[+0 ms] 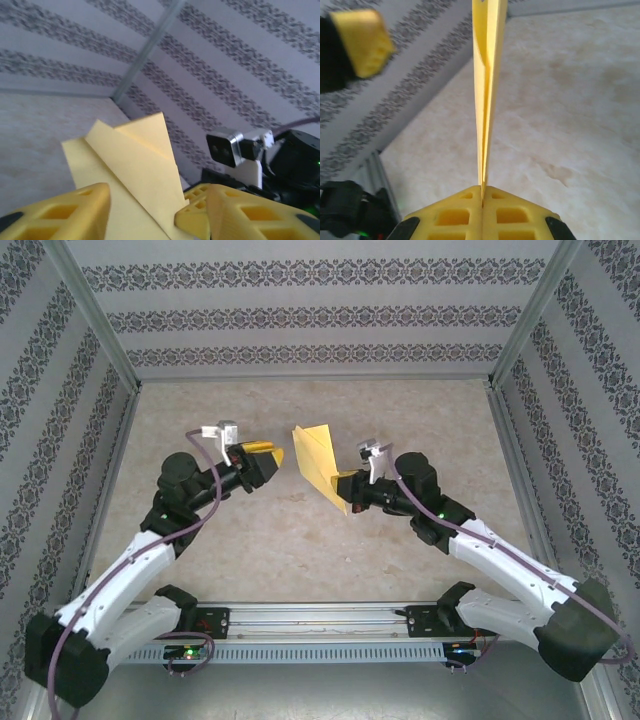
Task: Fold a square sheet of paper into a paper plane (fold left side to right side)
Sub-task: Turn over the paper at the center of the table.
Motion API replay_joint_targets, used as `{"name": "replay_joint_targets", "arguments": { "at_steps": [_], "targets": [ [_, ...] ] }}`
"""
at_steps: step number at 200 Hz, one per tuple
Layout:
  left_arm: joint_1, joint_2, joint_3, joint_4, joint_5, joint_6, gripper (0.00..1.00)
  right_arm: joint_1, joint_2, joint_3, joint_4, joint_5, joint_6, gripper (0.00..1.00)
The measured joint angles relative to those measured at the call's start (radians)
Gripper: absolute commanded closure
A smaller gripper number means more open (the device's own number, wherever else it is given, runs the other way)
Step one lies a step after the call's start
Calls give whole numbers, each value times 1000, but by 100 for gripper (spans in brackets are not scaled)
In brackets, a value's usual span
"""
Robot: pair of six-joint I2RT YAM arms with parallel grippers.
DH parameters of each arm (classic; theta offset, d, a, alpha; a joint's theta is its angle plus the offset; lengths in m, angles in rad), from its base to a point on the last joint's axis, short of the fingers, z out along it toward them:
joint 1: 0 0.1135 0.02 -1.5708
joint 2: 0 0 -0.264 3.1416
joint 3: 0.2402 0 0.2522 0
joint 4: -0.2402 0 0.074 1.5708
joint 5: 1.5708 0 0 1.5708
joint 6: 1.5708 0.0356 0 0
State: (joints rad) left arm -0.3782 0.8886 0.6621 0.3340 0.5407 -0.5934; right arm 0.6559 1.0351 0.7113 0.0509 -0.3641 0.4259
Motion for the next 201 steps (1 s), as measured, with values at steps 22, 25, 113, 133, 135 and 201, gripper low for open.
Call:
{"name": "replay_joint_targets", "arguments": {
  "at_steps": [22, 25, 113, 133, 135, 201],
  "targets": [
    [1, -105, 0, -138, -148, 64, 41, 94, 44, 68, -145, 219, -55, 100],
    [1, -118, -1, -154, -169, 71, 40, 108, 55, 77, -163, 250, -62, 100],
    [1, -293, -15, -447, -605, 127, 39, 385, 527, 349, -582, 1032, -79, 100],
    [1, -291, -15, -463, -628, 127, 40, 414, 660, 435, -644, 1118, -62, 99],
    [1, -291, -15, -463, -629, 127, 40, 416, 672, 443, -651, 1125, -62, 99],
    [1, -277, -15, -464, -631, 127, 40, 455, 976, 605, -775, 1172, -34, 83]
  ]
}}
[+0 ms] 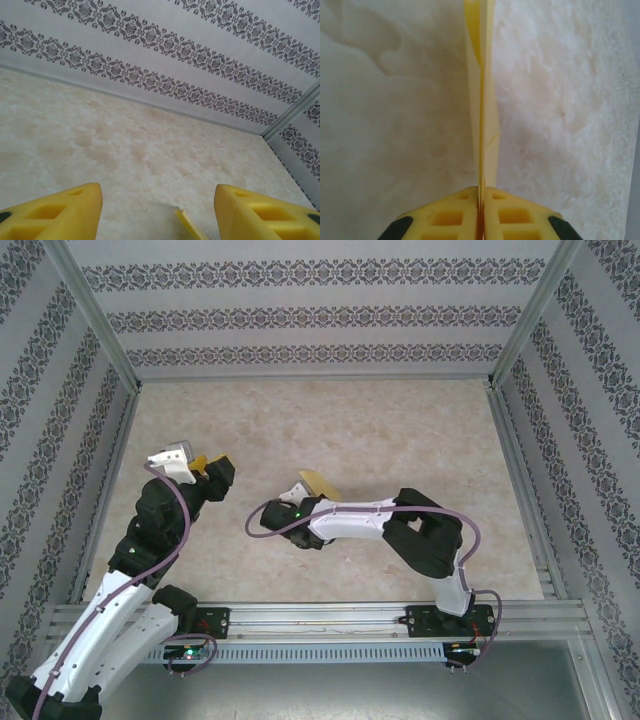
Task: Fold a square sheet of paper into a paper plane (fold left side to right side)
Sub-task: Turn over the paper at the center of the table.
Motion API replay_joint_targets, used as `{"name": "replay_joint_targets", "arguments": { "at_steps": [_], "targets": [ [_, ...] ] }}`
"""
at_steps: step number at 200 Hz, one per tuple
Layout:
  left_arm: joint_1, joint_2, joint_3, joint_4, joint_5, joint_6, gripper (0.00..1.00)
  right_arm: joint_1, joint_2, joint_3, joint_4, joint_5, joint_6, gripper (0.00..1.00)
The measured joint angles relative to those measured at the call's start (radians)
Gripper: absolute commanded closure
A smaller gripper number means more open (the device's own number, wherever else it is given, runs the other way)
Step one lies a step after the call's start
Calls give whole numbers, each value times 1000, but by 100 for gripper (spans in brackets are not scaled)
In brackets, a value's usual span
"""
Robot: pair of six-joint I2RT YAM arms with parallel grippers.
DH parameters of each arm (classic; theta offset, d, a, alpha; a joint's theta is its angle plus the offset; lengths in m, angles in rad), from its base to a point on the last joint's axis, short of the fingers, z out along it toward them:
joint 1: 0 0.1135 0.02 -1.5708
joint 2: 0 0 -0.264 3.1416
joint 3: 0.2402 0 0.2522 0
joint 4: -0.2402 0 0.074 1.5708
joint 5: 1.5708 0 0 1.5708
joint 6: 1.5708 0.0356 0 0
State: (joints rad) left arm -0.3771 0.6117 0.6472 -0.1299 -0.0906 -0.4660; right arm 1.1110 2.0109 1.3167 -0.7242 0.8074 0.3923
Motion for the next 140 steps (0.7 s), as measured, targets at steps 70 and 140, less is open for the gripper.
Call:
{"name": "replay_joint_targets", "arguments": {
  "at_steps": [70, 140],
  "targets": [
    [0, 29, 0, 1, 11, 14, 39, -3, 13, 26, -4, -126, 19, 56],
    [1, 110, -2, 14, 62, 5, 38, -79, -330, -148, 81, -259, 32, 37]
  ]
}}
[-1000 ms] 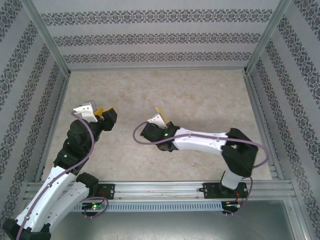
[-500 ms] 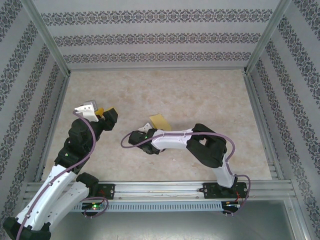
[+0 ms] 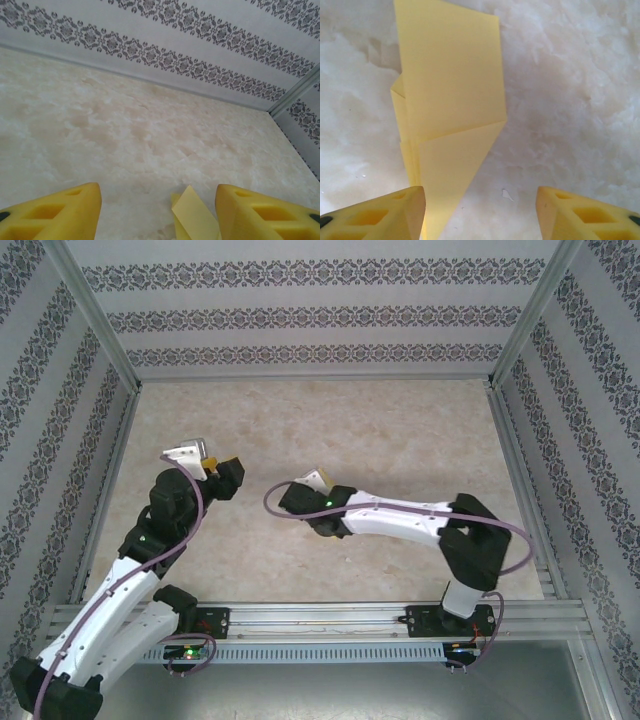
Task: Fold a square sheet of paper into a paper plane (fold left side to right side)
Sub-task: Turn over the paper at the center of the table, then pick up the paper from the center of the table.
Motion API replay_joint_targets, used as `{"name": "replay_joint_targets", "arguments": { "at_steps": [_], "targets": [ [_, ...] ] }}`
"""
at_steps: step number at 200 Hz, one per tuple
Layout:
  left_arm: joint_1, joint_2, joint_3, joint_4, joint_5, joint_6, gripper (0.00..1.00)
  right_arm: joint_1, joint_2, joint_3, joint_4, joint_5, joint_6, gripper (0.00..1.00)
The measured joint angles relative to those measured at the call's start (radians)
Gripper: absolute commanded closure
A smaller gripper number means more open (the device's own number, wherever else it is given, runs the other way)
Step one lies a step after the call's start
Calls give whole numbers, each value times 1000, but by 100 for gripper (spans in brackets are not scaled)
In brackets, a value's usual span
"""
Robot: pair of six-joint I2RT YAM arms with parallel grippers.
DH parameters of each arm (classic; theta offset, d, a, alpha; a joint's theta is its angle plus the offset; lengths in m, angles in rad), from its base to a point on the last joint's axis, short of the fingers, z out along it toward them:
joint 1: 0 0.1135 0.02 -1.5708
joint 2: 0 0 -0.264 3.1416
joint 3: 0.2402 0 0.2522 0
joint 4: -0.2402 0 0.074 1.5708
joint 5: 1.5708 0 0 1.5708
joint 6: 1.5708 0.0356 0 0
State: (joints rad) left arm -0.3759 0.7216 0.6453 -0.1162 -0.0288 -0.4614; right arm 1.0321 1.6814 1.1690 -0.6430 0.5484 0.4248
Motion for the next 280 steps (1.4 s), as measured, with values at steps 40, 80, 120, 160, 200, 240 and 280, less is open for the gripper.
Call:
{"name": "replay_joint_targets", "arguments": {
  "at_steps": [40, 80, 120, 160, 200, 240, 280],
  "targets": [
    [5, 117, -20, 64, 86, -64, 45, -118, -223, -187, 111, -104, 19, 28],
    [5, 297, -35, 140, 205, -154, 48, -281, -419, -360, 227, -251, 58, 18],
    [-9, 482, -35, 232, 299, -242, 49, -434, -580, -514, 336, -396, 109, 5],
    [-64, 665, -27, 314, 363, -298, 49, -576, -669, -631, 434, -550, 163, 2],
    [-88, 802, 11, 394, 399, -338, 49, -671, -729, -716, 518, -670, 218, 2],
    [-100, 901, 51, 471, 430, -367, 51, -713, -764, -755, 554, -738, 238, 2],
    [-109, 1000, 85, 524, 467, -397, 63, -753, -792, -784, 589, -799, 254, 2]
  ]
}}
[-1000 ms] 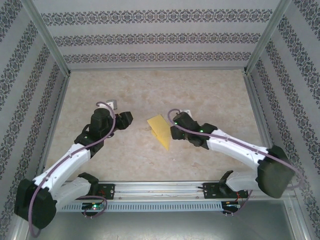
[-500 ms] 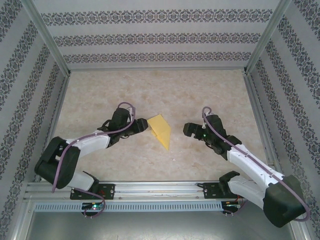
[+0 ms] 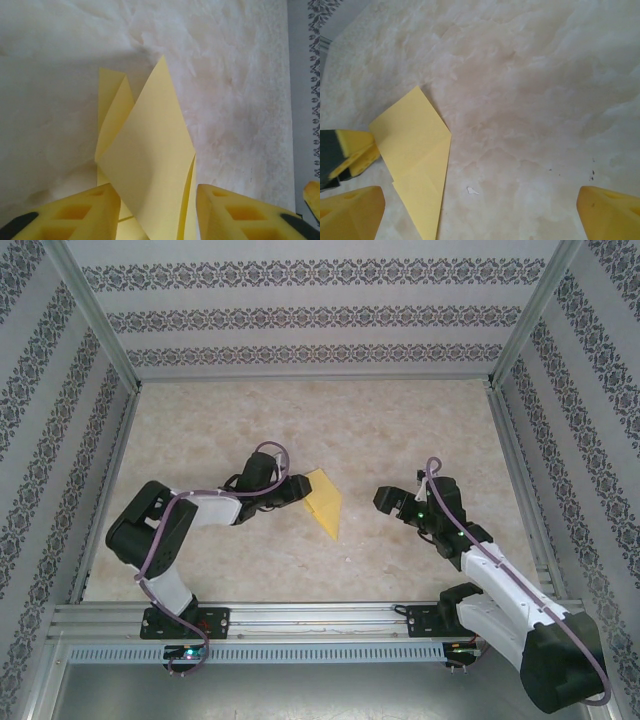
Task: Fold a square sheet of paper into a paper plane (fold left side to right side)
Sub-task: Pick up the paper from the center of the table, then place a square sheet of paper at the center of the table.
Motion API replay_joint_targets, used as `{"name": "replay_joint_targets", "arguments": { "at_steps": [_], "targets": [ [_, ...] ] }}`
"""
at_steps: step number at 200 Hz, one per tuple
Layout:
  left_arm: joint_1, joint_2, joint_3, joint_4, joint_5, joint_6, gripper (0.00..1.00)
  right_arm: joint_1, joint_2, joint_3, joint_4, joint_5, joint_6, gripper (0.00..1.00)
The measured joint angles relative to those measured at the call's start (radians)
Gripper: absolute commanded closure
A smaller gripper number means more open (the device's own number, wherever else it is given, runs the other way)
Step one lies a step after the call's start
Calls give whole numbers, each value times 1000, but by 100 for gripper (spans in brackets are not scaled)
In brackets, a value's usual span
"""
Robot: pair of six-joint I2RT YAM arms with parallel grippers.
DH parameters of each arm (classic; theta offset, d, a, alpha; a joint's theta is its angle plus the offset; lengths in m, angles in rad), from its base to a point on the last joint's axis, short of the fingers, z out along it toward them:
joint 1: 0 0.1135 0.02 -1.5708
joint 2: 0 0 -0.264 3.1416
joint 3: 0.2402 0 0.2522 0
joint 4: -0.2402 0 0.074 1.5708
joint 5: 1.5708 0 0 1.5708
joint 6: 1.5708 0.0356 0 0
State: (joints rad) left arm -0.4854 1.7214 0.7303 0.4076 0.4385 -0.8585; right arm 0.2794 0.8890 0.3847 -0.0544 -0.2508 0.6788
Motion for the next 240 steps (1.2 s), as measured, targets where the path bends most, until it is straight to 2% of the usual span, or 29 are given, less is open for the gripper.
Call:
{"name": "replay_joint_targets", "arguments": {
  "at_steps": [43, 79, 119, 168, 193, 208, 240],
  "targets": [
    [0, 36, 15, 32, 15, -15, 88, -23, -24, -25, 49, -78, 4, 10],
    [1, 34, 15, 48, 29, -5, 98, -27, -22, -27, 100, -153, 3, 14],
    [20, -43, -37, 80, 93, 23, 100, -29, 47, -27, 192, -282, -4, 13],
    [89, -215, -83, 91, 265, 125, 100, 5, 179, -26, 328, -427, -47, 7],
    [93, -307, -83, 69, 352, 197, 100, 33, 253, -17, 420, -475, -69, 8],
    [93, -354, -83, 52, 396, 232, 100, 42, 305, -8, 476, -505, -80, 11],
    [93, -402, -83, 33, 460, 258, 100, 65, 410, 5, 623, -568, -80, 14]
  ]
}}
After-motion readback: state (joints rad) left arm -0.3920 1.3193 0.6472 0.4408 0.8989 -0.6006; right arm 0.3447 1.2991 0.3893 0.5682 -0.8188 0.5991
